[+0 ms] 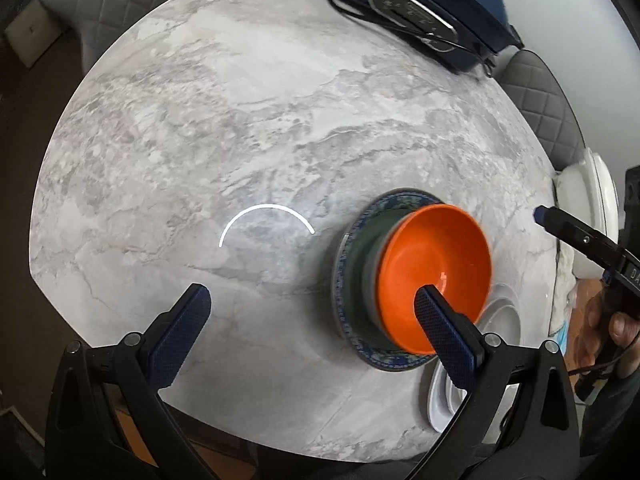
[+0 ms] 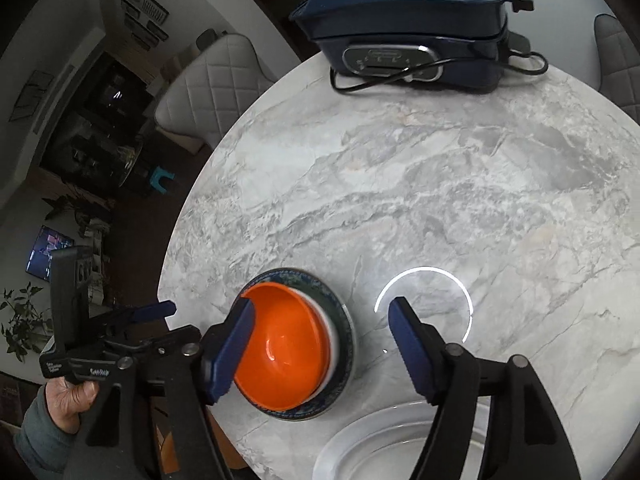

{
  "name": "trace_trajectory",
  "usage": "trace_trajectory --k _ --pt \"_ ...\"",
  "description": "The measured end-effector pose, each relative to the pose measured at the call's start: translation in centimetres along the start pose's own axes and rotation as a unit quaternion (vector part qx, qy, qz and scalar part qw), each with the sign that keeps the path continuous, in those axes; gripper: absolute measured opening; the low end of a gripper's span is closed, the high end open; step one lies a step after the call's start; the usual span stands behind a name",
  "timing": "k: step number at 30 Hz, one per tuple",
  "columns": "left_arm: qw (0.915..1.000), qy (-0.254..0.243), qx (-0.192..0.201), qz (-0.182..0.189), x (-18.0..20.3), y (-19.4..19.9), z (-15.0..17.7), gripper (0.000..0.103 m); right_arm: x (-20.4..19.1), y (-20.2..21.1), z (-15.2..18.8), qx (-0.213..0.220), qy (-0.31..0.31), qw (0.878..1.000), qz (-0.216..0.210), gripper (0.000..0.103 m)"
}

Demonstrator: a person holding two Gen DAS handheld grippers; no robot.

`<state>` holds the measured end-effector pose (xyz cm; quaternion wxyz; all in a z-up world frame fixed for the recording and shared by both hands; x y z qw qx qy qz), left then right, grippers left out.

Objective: Organize plates and bowls
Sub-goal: 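Open the left tool and release the orange bowl, then close the left tool on the rim of the nested bowl stack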

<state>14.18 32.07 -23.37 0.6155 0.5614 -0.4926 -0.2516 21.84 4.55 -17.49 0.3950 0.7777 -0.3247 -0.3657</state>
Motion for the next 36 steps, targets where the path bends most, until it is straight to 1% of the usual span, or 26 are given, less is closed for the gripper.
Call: trace_trajectory --k 2,3,4,5,6,8,10,12,13,15,19,23,25,27,28,30,35,36 --pt "1.0000 -0.004 0.000 -0.002 -0.9 -0.4 -0.1 0.102 1.7 -0.1 0.4 -0.016 -0.005 1.000 0.019 0.072" --pt "0.9999 -0.011 -0.003 -0.004 -1.2 -0.8 0.0 0.102 2.4 -0.2 0.7 -0.023 -0.010 0.999 0.020 0.071" --pt "0.9998 -0.017 -0.006 -0.007 -1.3 -1.2 0.1 0.102 3.0 -0.4 1.0 -0.027 -0.015 0.999 0.015 0.067" --pt "0.9997 -0.023 -0.007 -0.006 -1.4 -1.6 0.4 0.102 3.5 -0.7 1.3 -0.035 -0.017 0.999 0.012 0.057" --pt "0.9996 -0.027 -0.008 -0.006 -1.5 -2.0 0.6 0.102 3.8 -1.0 1.7 -0.044 -0.015 0.999 0.014 0.053" --pt "0.9994 -0.030 -0.015 -0.004 -1.6 -2.6 1.2 0.102 3.7 -2.0 2.4 -0.063 -0.007 0.998 0.011 0.039" --pt "0.9994 -0.032 -0.013 0.001 -1.5 -3.0 1.5 0.102 3.3 -3.0 3.3 -0.082 -0.003 0.997 -0.001 0.032" --pt "0.9992 -0.036 -0.015 0.001 -1.5 -3.4 1.7 0.102 2.6 -3.7 4.1 -0.093 0.001 0.996 -0.012 0.031" --pt "0.9991 -0.037 -0.019 0.007 -1.4 -3.5 1.8 0.102 2.2 -4.0 4.4 -0.094 -0.001 0.995 -0.017 0.031" --pt "0.9987 -0.039 -0.020 0.024 -1.3 -3.6 2.0 0.098 1.6 -4.4 4.9 -0.098 -0.002 0.995 -0.027 0.031" --pt "0.9986 -0.038 -0.031 0.019 -1.5 -4.6 2.0 0.098 0.8 -4.9 5.5 -0.103 -0.003 0.994 -0.038 0.031" --pt "0.9982 -0.040 -0.044 0.010 -1.5 -6.2 1.8 0.098 0.5 -5.8 5.4 -0.112 0.003 0.993 -0.037 0.031" --pt "0.9978 -0.049 -0.044 0.004 -1.2 -6.7 1.7 0.095 0.4 -6.4 5.3 -0.119 0.006 0.992 -0.038 0.031" --pt "0.9974 -0.055 -0.047 0.003 -1.0 -7.3 1.5 0.085 0.5 -6.9 5.4 -0.124 0.004 0.991 -0.042 0.031" --pt "0.9974 -0.053 -0.047 0.010 -1.0 -7.4 1.3 0.083 0.5 -7.3 5.4 -0.126 0.004 0.991 -0.043 0.030" --pt "0.9970 -0.060 -0.044 0.023 -0.7 -7.4 1.1 0.073 0.6 -7.5 5.3 -0.123 0.001 0.991 -0.044 0.030" --pt "0.9947 -0.086 -0.050 0.024 0.3 -7.9 0.8 0.063 0.8 -7.9 5.1 -0.104 0.007 0.993 -0.053 0.030" --pt "0.9940 -0.090 -0.055 0.030 0.6 -8.1 0.7 0.056 0.8 -7.9 5.2 -0.101 0.009 0.993 -0.056 0.030"
Point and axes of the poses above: each gripper's, at about its wrist camera, not at the fingertips, and y roughly against the way its jaws point, x to its right, z to its underside, the point moved 5 cm from there along -y, roughly the way its jaws point, and after that the axes turned 15 degrees about y, right-handed, at the moved point
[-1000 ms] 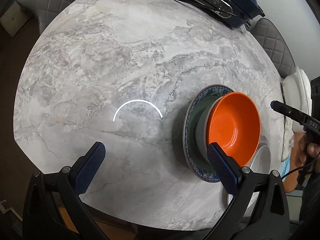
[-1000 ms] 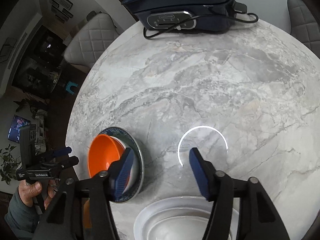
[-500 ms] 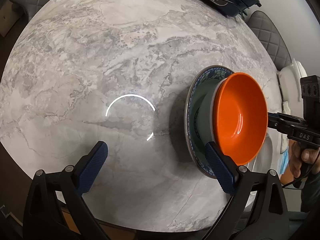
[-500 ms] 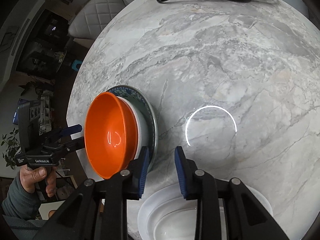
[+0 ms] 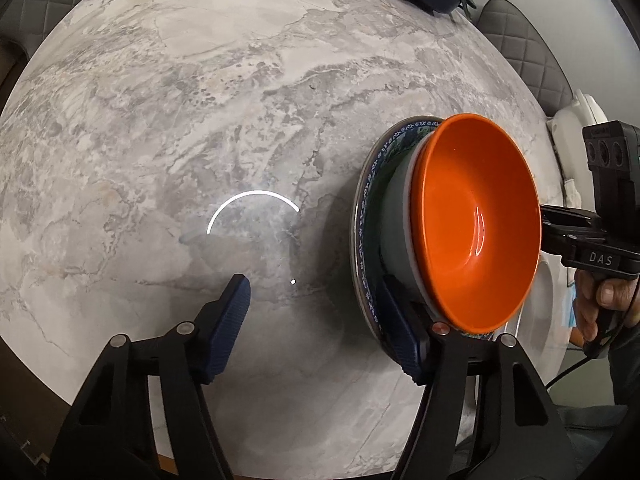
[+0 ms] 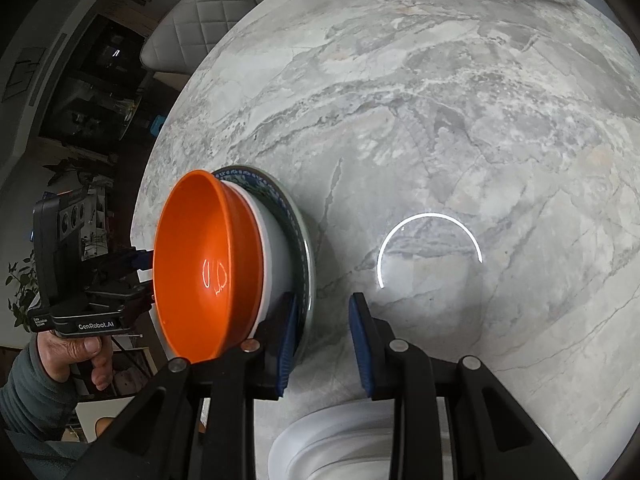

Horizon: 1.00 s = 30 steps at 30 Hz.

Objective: Organize plates and bowls
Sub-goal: 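Close the left tool on the rim of the nested bowl stack, then lift the nested bowl stack with the left tool and carry it over the plate stack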

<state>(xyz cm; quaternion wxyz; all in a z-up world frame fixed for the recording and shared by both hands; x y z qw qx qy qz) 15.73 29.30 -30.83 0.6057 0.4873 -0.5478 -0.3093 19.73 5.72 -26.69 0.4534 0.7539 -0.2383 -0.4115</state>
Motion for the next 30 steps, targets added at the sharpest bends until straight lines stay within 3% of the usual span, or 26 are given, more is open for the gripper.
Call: trace_trajectory --k 3,5,10,23,30 --pt "0.9997 -0.020 -0.009 0.008 1.1 -0.4 -0.3 0.038 -0.2 -0.3 -0.3 0.004 0.008 1.000 -0.014 0.021" --pt "0.9992 -0.040 -0.011 -0.001 2.0 -0.7 -0.3 0.032 -0.6 -0.3 -0.4 0.004 0.015 1.000 -0.018 0.015" --pt "0.9979 -0.062 -0.009 -0.014 3.4 -0.9 -0.3 0.015 -1.0 -0.4 -0.7 0.006 0.021 1.000 -0.010 0.013" --pt "0.9975 -0.060 0.005 -0.035 3.5 -0.8 -0.4 0.014 -1.4 -0.6 -1.0 0.016 0.015 1.000 -0.003 0.012" --pt "0.9975 -0.062 0.016 -0.028 3.6 1.9 -0.2 0.014 -2.1 0.9 -1.4 0.030 0.015 0.999 0.005 0.012"
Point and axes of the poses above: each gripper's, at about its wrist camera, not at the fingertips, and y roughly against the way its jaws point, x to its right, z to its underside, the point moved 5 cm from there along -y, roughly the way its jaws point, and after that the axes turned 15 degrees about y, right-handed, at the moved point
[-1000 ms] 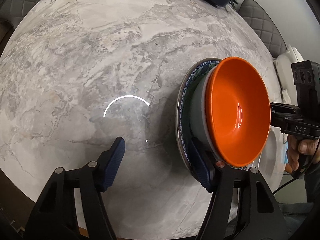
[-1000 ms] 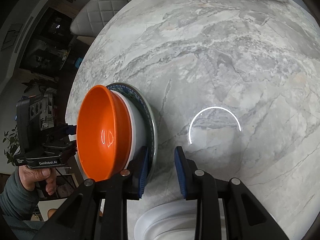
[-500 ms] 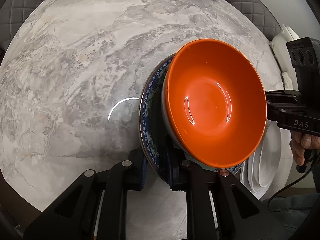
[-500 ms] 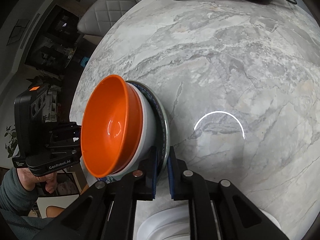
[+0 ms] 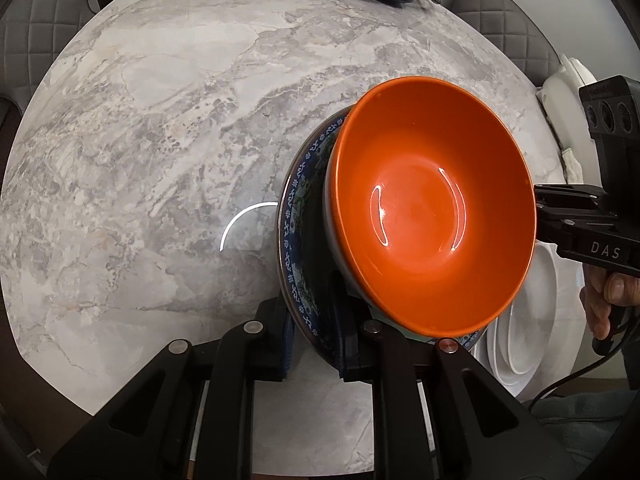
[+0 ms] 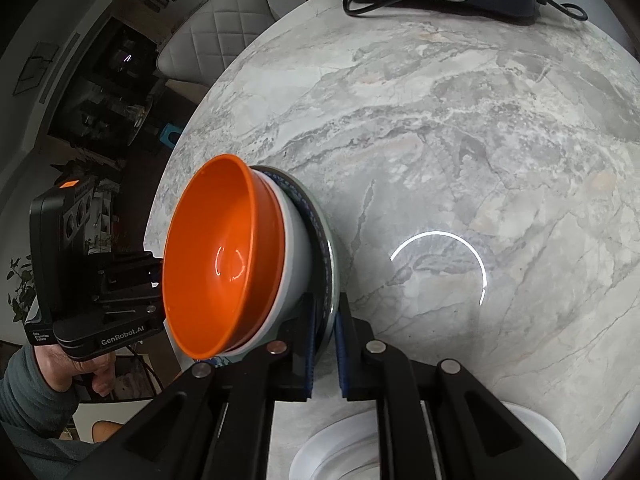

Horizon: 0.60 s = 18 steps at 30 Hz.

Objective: Organize plates and bowls
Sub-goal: 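Lift the nested bowl stack with the left tool and carry it over the plate stack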

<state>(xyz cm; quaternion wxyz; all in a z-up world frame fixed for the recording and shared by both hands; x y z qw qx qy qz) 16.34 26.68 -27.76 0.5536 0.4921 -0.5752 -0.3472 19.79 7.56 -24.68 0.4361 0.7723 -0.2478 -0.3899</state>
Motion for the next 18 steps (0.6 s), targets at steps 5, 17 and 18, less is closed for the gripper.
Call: trace_trajectory --k 5,17,18 --pt "0.9998 -0.013 0.012 0.003 1.2 2.5 -0.3 0.014 -0.7 2.3 -0.4 0.017 -0.003 1.000 0.011 0.012" --pt "0.9961 -0.083 0.022 0.020 7.6 7.4 -0.2 0.014 -0.8 9.4 1.4 0.070 -0.046 0.996 0.042 0.012" --pt "0.9955 -0.090 0.022 0.021 8.2 7.6 0.0 0.014 -0.8 9.8 1.7 0.074 -0.051 0.995 0.045 0.012"
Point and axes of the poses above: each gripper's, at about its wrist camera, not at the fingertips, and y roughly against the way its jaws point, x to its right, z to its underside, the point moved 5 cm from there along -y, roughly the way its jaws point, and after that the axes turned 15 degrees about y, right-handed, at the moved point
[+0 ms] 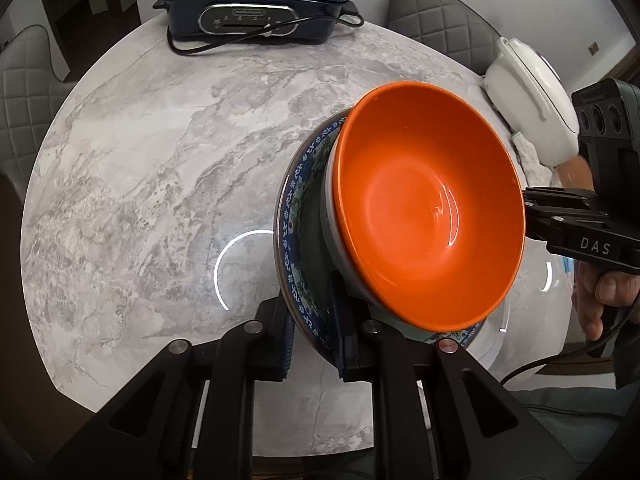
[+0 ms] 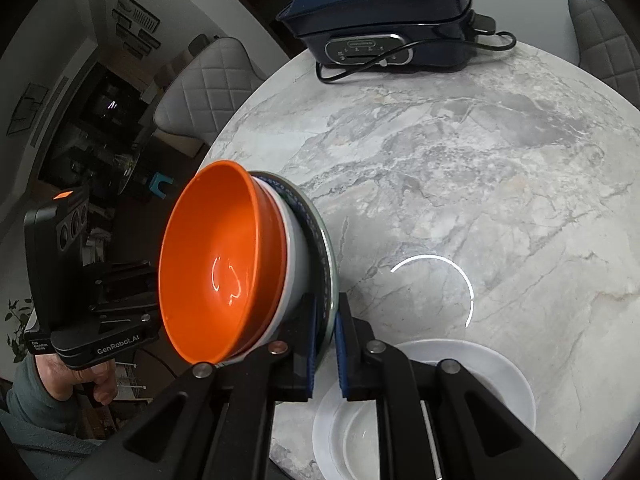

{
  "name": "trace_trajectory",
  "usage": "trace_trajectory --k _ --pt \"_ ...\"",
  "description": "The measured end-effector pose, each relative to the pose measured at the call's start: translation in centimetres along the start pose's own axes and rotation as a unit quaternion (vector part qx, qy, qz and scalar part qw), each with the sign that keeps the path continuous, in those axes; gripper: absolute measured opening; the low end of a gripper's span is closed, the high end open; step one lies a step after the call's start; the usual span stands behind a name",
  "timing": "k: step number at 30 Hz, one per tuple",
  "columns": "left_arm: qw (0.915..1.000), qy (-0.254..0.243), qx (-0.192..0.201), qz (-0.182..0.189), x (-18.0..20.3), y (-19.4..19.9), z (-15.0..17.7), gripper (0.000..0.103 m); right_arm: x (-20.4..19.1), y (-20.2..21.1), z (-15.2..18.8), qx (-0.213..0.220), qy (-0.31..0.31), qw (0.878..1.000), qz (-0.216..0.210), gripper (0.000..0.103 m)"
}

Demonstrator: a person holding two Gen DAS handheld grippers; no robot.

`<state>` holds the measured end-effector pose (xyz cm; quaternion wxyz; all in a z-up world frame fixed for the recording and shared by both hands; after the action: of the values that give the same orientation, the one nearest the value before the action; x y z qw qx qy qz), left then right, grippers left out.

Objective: Organize plates and bowls
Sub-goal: 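Lift the nested bowl stack with the left tool and carry it over the plate stack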

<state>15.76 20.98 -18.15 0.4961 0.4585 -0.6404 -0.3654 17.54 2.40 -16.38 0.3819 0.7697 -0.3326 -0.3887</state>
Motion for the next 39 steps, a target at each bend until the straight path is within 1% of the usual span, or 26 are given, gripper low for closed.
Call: trace_trajectory --k 4,10,18,24,31,39 --pt "0.9996 -0.026 -0.007 0.007 2.5 0.3 0.3 0.014 0.6 1.9 1.2 0.014 -0.021 1.000 0.012 0.012" --pt "0.9975 -0.064 -0.020 0.022 6.3 0.4 1.3 0.013 1.6 4.9 4.0 0.030 -0.057 0.997 0.031 0.012" --pt "0.9922 -0.111 -0.038 0.043 11.4 -0.1 2.9 0.013 2.9 8.7 7.8 0.048 -0.101 0.992 0.058 0.012" --pt "0.9880 -0.134 -0.056 0.053 14.2 -1.2 4.4 0.013 3.8 10.5 10.6 0.056 -0.128 0.988 0.071 0.012" --pt "0.9841 -0.149 -0.077 0.058 15.9 -3.1 6.5 0.014 4.6 10.9 13.6 0.052 -0.154 0.983 0.079 0.012" --pt "0.9821 -0.151 -0.100 0.052 15.5 -6.6 8.4 0.014 5.8 9.1 16.1 0.035 -0.176 0.981 0.078 0.012"
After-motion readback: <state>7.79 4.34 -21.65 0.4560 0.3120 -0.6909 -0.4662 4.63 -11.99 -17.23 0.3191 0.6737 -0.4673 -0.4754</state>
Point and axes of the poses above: each gripper's, at about its wrist camera, not at the fingertips, and y roughly against the way its jaws point, x to its right, z to its underside, the point moved 5 cm from there along -y, roughly the way its jaws point, and after that the axes turned 15 degrees about y, right-handed, at the moved point
